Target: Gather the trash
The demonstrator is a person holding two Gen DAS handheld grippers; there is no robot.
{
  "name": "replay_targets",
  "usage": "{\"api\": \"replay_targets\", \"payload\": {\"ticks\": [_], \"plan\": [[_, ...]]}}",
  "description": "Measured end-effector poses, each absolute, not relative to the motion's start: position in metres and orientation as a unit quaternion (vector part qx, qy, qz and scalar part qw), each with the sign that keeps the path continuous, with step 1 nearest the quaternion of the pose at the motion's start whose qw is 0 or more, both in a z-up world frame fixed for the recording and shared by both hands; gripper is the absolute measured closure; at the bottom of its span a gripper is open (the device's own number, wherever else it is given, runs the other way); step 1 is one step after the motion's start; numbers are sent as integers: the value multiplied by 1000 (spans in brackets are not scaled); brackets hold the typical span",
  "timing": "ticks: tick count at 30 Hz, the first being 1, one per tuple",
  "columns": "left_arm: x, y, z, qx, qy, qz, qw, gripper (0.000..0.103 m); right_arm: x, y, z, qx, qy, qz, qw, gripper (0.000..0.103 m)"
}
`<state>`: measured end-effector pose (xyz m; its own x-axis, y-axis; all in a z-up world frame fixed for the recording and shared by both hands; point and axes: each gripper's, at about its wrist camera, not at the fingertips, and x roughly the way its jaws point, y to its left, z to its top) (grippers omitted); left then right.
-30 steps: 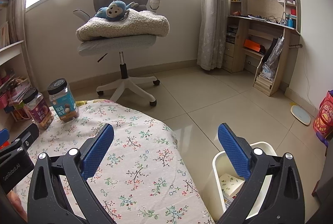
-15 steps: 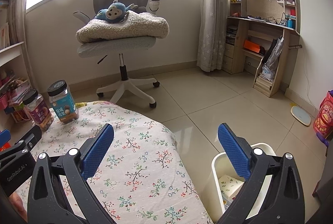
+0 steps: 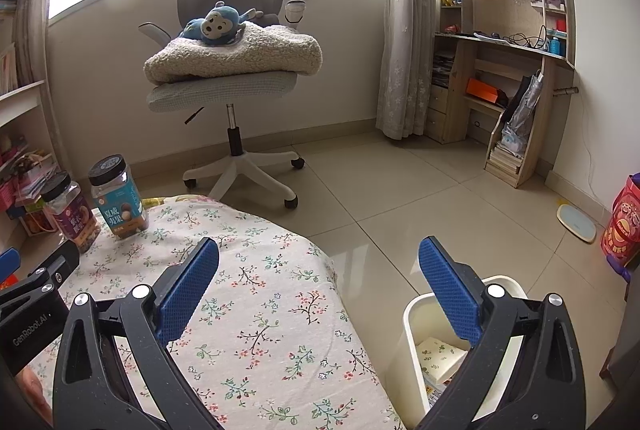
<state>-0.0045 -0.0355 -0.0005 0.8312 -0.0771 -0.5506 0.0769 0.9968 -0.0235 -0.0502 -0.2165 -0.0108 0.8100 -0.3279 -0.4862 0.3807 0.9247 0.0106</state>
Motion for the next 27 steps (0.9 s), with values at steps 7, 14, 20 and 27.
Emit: {"api": "replay_targets", "payload": {"ticks": [7, 14, 20, 27], "plan": [[-6, -40, -1, 5, 280, -56, 958, 9, -51, -220, -12, 54, 246, -189, 949, 7], [-6, -44, -1, 10, 277, -62, 959, 14, -51, -220, -12, 54, 245, -190, 949, 7], [-8, -44, 2, 8, 269, -54, 962, 13, -52, -221, -11, 53, 243, -190, 950, 7], [-5, -41, 3, 8, 273, -39, 961, 7, -53, -221, -10, 54, 234, -194, 951, 7]]}}
